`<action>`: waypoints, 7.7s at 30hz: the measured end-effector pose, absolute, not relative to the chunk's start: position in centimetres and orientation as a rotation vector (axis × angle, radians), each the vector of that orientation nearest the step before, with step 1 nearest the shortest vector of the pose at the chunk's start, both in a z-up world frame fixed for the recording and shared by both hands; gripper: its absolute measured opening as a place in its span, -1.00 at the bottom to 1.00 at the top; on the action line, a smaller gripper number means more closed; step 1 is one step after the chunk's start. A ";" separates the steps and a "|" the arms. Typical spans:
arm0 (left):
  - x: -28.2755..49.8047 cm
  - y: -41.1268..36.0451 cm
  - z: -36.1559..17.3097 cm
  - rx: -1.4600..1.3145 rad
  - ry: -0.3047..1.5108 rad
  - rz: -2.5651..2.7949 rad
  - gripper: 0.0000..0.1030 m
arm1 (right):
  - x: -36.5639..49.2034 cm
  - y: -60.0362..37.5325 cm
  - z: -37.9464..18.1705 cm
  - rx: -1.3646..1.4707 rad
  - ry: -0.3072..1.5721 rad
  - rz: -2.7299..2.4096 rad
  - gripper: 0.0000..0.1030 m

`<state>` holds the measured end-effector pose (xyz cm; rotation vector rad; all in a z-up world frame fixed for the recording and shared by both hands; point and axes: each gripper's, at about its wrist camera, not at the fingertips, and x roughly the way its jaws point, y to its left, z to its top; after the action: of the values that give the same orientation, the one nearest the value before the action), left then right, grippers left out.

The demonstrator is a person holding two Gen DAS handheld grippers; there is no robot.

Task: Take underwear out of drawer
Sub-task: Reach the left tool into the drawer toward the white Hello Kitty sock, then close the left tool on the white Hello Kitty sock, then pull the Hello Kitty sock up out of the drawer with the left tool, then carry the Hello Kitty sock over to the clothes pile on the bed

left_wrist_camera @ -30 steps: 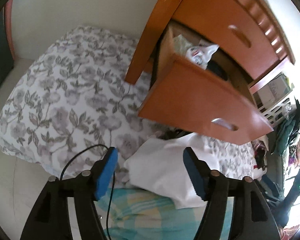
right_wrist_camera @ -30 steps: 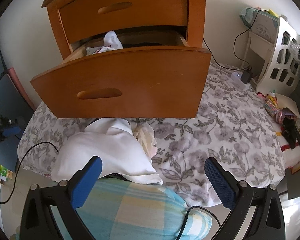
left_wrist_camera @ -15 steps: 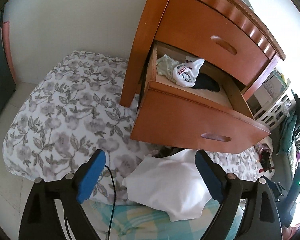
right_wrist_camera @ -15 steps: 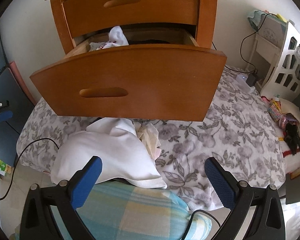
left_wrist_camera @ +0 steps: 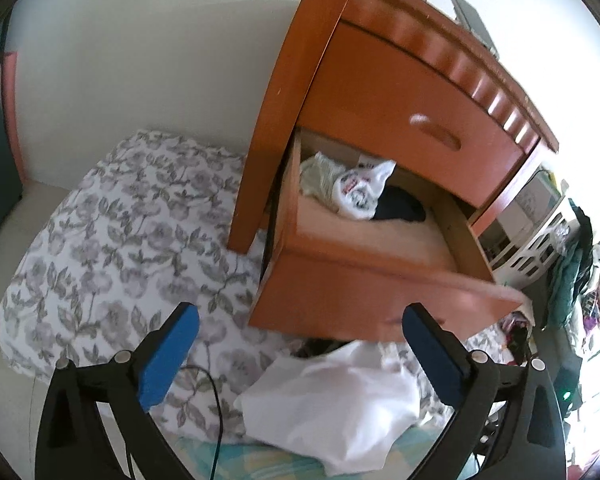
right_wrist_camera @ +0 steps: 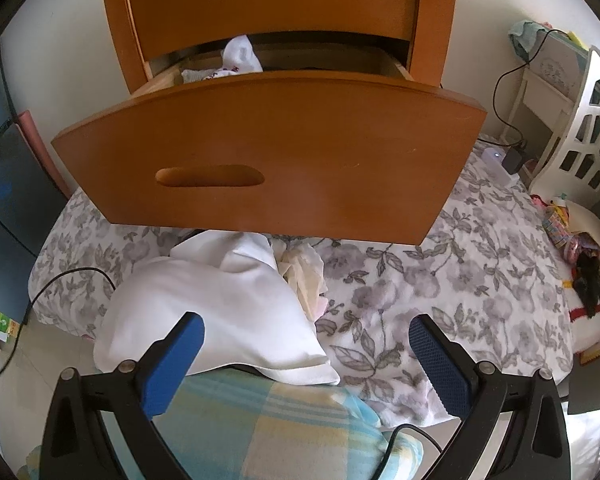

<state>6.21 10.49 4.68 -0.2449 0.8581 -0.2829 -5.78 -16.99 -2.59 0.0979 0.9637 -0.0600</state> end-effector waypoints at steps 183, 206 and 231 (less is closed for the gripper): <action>18.2 1.9 5.4 -0.341 1.079 -0.554 -0.83 | -4.4 -18.7 -1.6 0.144 0.963 -0.076 1.00; 11.2 3.4 18.1 -0.303 0.695 -0.741 -0.90 | -4.7 -17.9 -1.1 0.134 0.954 -0.061 1.00; 11.3 5.9 2.0 -0.356 1.063 -0.474 0.38 | -4.9 -17.6 -1.2 0.132 0.959 -0.054 1.00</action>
<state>11.26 5.86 2.05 -0.3563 1.0635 -0.4739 -4.86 -17.64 -1.24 0.1316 0.9590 -0.0535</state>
